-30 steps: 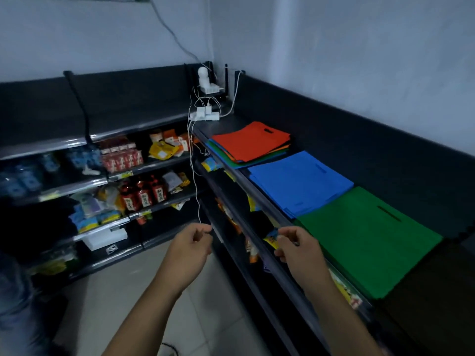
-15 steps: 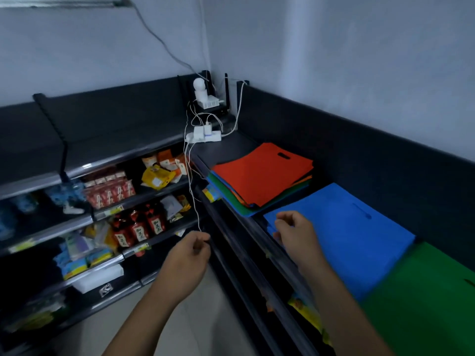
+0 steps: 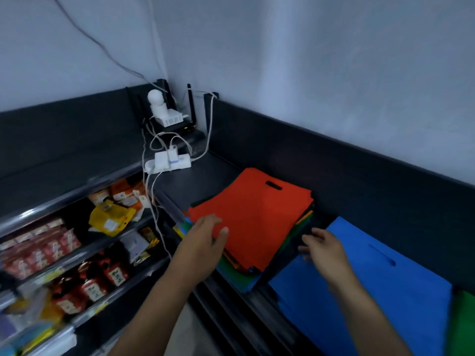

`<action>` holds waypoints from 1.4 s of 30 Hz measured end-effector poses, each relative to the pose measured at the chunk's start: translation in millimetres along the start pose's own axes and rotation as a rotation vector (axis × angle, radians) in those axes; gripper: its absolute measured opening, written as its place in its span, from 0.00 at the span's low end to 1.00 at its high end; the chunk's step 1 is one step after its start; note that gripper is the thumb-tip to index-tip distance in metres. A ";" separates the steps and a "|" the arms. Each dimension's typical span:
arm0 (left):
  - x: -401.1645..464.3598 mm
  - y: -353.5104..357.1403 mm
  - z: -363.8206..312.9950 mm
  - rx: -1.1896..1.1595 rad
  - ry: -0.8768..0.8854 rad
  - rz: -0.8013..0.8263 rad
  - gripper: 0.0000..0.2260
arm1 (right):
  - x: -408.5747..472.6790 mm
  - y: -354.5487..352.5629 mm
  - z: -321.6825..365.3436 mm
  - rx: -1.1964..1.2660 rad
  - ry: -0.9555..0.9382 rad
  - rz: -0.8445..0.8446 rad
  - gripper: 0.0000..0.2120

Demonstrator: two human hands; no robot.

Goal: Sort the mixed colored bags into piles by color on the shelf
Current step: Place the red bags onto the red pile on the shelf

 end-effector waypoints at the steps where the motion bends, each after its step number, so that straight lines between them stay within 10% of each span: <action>1: 23.2 7.1 5.8 0.020 0.043 0.019 0.22 | 7.5 5.6 0.7 0.008 0.011 -0.022 0.24; 12: 145.7 77.6 32.7 0.086 0.317 0.465 0.28 | 57.5 65.2 3.1 -0.101 0.114 -0.260 0.13; 27: 198.8 83.1 38.1 0.041 0.287 0.389 0.25 | 33.1 60.8 14.8 -0.136 0.167 -0.623 0.02; 40: 194.2 80.2 42.5 -0.005 0.363 0.499 0.25 | 31.0 73.4 8.4 0.109 0.348 -0.604 0.30; 42: 192.4 77.4 39.8 -0.012 0.362 0.484 0.25 | 28.2 72.0 11.2 0.175 0.368 -0.572 0.22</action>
Point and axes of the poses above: each hand's wrist, its own x-axis towards the middle knuckle, its own y-axis out of the palm, z = x × y, the point moved 1 cm from there along x, towards the middle knuckle, and after that the axes turned 11 degrees about -z, right-handed, at the moved point
